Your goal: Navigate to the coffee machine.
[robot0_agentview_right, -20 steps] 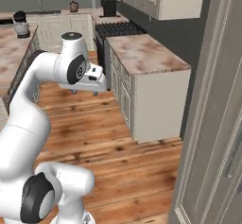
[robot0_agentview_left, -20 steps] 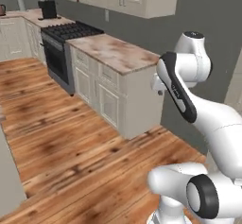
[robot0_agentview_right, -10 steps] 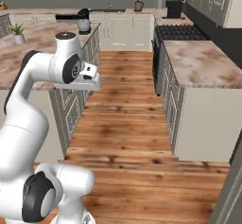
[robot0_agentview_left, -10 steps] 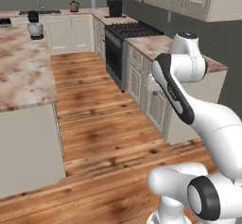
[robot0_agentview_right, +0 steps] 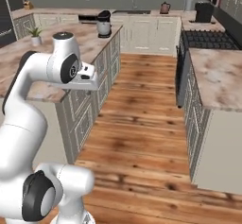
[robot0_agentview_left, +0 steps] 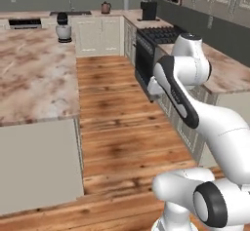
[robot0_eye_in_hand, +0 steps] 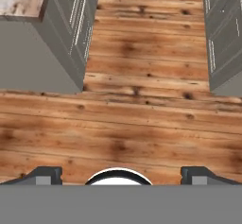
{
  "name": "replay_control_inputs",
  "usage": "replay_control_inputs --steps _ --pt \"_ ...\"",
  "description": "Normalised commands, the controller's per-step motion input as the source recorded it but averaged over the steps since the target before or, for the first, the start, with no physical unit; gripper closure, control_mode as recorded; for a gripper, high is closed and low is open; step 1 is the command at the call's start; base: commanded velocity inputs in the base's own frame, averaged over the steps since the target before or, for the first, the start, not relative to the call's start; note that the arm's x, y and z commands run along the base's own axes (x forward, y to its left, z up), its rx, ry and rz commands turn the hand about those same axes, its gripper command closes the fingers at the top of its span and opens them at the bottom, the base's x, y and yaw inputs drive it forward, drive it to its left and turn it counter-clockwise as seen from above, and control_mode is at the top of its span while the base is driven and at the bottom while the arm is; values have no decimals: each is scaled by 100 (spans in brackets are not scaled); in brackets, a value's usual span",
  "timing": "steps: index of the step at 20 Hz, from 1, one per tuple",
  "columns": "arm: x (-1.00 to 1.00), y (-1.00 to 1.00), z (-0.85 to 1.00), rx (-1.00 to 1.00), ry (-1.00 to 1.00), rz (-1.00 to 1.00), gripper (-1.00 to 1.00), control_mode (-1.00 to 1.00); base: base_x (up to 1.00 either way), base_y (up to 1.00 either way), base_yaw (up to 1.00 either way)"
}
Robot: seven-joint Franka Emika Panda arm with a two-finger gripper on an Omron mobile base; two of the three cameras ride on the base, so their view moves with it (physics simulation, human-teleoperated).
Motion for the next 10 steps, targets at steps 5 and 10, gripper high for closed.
replay_control_inputs --steps 5,10 --pt "0 0 0 0 0 0 -100 100 100 -1 3" --pt "0 0 0 0 0 0 -100 100 100 0 0"
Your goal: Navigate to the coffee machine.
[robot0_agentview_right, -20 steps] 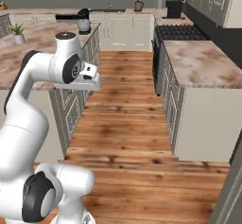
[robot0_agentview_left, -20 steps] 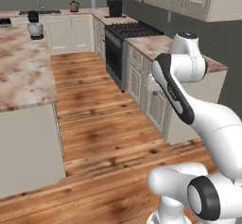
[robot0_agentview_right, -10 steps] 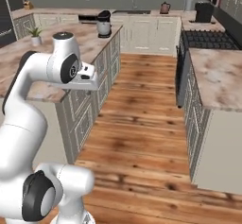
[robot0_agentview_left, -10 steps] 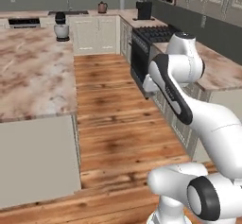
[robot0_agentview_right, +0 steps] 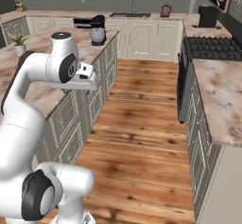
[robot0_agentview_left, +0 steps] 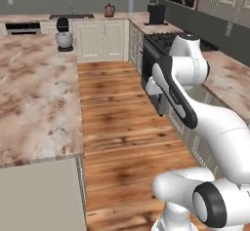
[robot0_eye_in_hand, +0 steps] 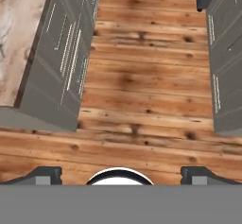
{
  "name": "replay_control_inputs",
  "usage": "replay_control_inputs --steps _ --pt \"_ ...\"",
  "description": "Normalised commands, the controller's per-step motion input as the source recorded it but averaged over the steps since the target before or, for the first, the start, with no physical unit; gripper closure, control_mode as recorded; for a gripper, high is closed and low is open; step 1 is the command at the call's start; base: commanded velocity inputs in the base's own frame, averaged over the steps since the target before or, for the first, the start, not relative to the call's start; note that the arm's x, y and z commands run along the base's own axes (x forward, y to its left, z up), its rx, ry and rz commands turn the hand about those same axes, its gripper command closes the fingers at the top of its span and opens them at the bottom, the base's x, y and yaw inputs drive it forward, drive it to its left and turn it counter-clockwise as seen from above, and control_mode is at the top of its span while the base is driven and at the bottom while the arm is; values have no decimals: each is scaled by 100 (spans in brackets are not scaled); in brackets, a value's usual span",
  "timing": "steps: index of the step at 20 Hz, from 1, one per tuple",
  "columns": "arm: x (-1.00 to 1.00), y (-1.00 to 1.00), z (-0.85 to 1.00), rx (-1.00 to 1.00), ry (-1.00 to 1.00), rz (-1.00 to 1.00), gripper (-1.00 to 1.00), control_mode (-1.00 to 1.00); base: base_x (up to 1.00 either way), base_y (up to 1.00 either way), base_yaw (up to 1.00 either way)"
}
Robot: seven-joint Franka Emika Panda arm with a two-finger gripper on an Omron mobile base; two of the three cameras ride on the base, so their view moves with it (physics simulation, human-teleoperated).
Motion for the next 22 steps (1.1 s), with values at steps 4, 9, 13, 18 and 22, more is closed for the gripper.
replay_control_inputs --steps 4,9,13,18,22 --pt "0 0 0 0 0 0 -100 100 100 0 0" --pt "0 0 0 0 0 0 -100 100 100 0 0" --pt "0 0 0 0 0 0 -100 100 100 0 -5" --pt "0 0 0 0 0 0 -100 100 100 0 -10" --pt "0 0 0 0 0 0 -100 100 100 0 -8"
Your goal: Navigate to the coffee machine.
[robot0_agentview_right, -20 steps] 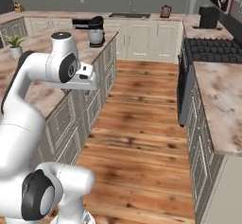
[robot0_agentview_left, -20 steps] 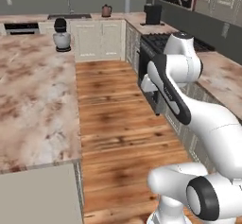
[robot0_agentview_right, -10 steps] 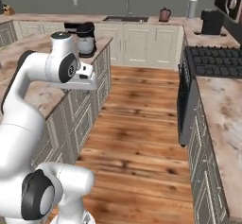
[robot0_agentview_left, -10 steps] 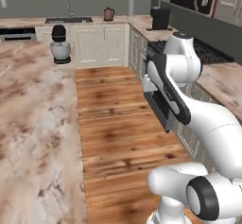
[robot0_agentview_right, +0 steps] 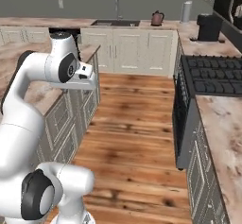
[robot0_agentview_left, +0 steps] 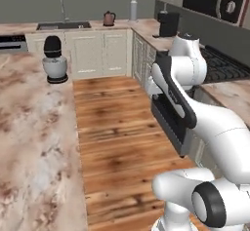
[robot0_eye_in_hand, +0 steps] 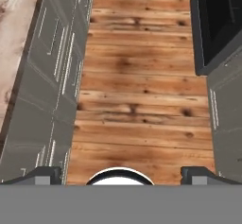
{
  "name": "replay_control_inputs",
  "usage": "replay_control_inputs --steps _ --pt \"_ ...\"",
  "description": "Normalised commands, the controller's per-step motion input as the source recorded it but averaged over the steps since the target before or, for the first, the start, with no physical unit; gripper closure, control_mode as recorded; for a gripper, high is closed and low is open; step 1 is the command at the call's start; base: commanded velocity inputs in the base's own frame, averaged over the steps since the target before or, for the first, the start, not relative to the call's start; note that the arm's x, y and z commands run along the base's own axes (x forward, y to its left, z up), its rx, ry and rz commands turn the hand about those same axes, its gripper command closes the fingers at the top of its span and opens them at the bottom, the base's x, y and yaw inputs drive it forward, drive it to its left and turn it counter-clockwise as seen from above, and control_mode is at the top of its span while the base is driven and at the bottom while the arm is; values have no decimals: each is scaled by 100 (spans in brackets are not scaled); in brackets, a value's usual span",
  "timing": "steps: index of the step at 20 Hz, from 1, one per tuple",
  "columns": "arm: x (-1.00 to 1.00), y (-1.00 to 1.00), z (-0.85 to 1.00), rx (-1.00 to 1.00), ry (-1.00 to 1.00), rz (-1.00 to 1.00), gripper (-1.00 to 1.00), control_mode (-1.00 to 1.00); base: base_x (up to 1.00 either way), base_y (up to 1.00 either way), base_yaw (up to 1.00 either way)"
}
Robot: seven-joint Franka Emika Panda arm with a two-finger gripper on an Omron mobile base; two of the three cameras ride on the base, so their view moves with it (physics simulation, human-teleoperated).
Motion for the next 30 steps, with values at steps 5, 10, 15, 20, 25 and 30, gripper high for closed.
replay_control_inputs --steps 5,10,15,20,25,30 --pt "0 0 0 0 0 0 -100 100 100 0 -6" --pt "0 0 0 0 0 0 -100 100 100 -7 -4" --pt "0 0 0 0 0 0 -100 100 100 -11 -3" --pt "0 0 0 0 0 0 -100 100 100 -10 -1" --pt "0 0 0 0 0 0 -100 100 100 -11 0" --pt "0 0 0 0 0 0 -100 100 100 -12 0"
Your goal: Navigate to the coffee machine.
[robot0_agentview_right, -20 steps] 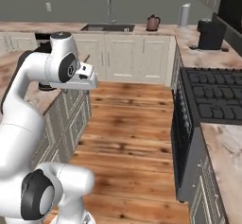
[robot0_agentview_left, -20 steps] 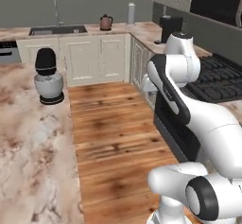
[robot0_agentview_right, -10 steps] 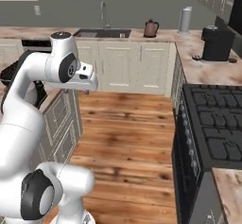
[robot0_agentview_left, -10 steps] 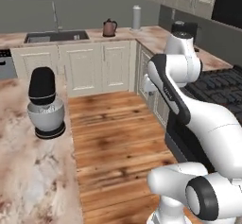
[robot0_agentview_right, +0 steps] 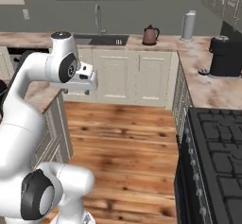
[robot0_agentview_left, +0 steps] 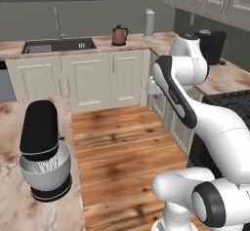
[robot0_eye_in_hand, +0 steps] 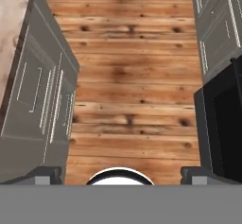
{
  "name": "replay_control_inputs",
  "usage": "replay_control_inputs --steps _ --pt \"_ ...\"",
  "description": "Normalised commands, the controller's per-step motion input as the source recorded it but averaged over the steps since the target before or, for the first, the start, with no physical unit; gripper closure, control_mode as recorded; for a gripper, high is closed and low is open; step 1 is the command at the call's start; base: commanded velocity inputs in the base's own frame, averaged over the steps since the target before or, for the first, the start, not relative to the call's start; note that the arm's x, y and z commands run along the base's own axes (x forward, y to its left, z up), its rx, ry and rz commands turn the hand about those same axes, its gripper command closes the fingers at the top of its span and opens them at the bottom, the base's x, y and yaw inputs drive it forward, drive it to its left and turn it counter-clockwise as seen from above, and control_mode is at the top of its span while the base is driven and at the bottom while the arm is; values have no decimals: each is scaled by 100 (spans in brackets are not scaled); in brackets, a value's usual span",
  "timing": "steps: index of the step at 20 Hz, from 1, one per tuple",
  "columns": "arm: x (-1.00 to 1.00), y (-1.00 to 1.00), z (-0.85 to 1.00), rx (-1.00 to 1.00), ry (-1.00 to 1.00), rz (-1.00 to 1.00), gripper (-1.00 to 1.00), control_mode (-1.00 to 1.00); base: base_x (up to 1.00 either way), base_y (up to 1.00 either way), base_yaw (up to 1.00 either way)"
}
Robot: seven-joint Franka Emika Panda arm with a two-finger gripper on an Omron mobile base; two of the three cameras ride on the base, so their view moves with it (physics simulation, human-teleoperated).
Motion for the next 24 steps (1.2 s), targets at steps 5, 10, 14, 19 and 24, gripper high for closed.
replay_control_inputs --steps 5,10,14,19,24 --pt "0 0 0 0 0 0 -100 100 100 -12 0" --pt "0 0 0 0 0 0 -100 100 100 -6 -1" --pt "0 0 0 0 0 0 -100 100 100 0 -7" --pt "0 0 0 0 0 0 -100 100 100 0 -19" --pt "0 0 0 0 0 0 -100 100 100 0 -39"
